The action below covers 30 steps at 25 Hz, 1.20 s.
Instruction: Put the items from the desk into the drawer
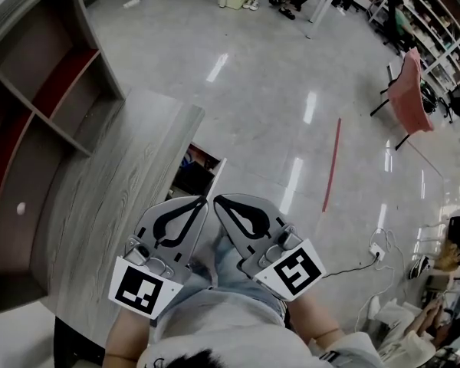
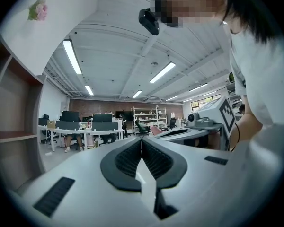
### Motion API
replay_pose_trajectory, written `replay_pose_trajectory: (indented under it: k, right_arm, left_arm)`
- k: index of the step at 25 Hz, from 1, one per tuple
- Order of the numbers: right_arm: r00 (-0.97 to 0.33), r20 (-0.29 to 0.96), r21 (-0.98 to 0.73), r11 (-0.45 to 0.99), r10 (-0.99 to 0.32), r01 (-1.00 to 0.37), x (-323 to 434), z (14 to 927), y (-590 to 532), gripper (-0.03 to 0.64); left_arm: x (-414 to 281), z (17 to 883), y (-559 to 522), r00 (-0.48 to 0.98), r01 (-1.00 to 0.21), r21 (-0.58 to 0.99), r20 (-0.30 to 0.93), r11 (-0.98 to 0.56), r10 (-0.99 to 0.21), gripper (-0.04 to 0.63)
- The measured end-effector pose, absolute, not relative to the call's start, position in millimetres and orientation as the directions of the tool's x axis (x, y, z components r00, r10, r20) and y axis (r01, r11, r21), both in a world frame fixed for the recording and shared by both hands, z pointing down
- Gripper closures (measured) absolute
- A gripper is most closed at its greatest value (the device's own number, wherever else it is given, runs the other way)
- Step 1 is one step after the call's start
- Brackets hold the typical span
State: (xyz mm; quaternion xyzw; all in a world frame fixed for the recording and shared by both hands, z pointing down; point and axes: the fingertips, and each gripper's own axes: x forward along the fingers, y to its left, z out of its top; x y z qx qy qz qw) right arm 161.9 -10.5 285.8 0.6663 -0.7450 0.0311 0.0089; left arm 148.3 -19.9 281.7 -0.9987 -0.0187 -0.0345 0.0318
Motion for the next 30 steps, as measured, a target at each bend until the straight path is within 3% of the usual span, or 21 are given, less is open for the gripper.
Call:
replay_pose_trajectory:
  k: [30]
  right_arm:
    - [-0.158,-0.011,-0.018,0.158,-0.987,-0.987,106.6,268.5,-13.6,0.609]
  left_arm:
    - [90.0,277.3,-19.7,0.997,0.005,-0.098,0.071,-0.995,-0.002,0.584]
